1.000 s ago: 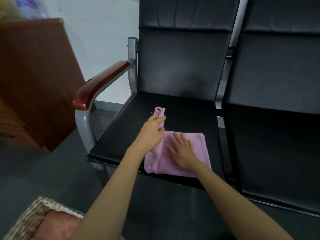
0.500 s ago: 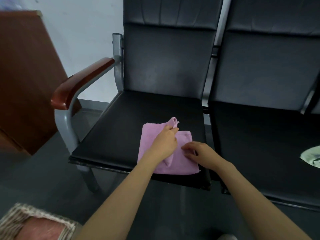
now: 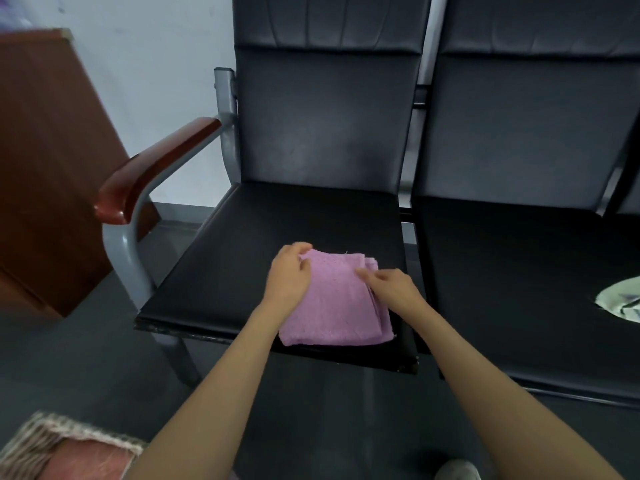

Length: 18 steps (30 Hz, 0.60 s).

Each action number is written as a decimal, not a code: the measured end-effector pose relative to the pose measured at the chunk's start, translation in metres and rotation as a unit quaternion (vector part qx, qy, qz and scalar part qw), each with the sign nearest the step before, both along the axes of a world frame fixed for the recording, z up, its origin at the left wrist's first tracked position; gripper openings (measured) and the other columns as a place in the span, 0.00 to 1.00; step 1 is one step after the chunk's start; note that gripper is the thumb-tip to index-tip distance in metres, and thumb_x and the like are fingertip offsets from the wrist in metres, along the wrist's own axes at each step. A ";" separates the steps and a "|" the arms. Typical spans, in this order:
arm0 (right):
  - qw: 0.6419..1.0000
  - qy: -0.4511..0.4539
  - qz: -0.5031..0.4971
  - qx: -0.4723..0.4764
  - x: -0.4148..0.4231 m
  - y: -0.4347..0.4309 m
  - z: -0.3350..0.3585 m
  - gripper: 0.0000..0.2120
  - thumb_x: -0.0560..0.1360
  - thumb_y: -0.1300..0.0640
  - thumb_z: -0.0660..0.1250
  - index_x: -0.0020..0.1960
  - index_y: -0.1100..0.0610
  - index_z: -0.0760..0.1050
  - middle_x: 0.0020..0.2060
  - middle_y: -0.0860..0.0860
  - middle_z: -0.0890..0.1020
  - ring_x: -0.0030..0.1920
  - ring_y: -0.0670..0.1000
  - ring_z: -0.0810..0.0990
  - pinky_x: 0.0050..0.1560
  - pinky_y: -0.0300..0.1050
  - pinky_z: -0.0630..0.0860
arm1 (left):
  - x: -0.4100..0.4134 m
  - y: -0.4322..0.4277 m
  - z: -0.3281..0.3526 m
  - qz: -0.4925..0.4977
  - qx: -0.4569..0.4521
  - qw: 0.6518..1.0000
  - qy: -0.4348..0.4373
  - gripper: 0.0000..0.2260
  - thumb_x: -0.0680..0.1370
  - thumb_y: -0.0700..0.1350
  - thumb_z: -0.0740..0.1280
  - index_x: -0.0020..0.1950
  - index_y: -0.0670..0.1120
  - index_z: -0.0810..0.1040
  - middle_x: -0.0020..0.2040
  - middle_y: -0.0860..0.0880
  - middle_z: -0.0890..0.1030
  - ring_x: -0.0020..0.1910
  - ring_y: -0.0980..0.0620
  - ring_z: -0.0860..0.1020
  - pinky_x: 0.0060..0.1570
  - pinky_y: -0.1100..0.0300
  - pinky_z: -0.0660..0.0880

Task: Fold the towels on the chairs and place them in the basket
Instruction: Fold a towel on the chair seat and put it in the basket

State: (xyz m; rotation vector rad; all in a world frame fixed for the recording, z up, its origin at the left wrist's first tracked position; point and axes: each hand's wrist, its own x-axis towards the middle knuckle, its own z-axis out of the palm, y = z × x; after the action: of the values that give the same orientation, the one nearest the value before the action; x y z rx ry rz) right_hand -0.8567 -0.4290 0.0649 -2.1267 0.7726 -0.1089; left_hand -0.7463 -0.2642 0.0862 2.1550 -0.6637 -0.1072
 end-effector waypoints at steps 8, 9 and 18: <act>0.988 -0.155 -0.020 -0.016 0.022 0.035 0.033 0.04 0.79 0.57 0.60 0.49 0.57 0.69 0.37 0.50 0.75 0.32 0.47 0.72 0.33 0.41 0.71 | 0.008 0.020 -0.013 0.021 0.071 0.995 -0.060 0.18 0.82 0.43 0.57 0.72 0.43 0.68 0.73 0.47 0.64 0.73 0.50 0.59 0.70 0.57 0.59; 0.984 -0.176 -0.035 0.007 0.021 0.034 0.040 0.03 0.79 0.57 0.60 0.51 0.56 0.69 0.38 0.49 0.75 0.33 0.46 0.72 0.32 0.40 0.71 | 0.007 0.019 -0.013 0.011 0.073 0.995 -0.067 0.18 0.83 0.44 0.56 0.73 0.44 0.67 0.74 0.47 0.62 0.74 0.50 0.57 0.71 0.56 0.57; 0.999 0.028 -0.003 -0.033 -0.004 0.003 0.008 0.16 0.76 0.57 0.65 0.61 0.57 0.65 0.49 0.52 0.75 0.45 0.50 0.76 0.41 0.42 0.74 | -0.009 0.007 -0.042 -0.099 0.298 0.947 -0.065 0.24 0.84 0.53 0.45 0.79 0.47 0.47 0.79 0.50 0.44 0.77 0.50 0.40 0.75 0.46 0.43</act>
State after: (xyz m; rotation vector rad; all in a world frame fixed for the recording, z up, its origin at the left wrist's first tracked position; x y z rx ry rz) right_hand -0.8602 -0.4260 0.0731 -2.1978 0.8184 -0.0780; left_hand -0.7550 -0.2568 0.0442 2.6817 -1.0257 -0.3099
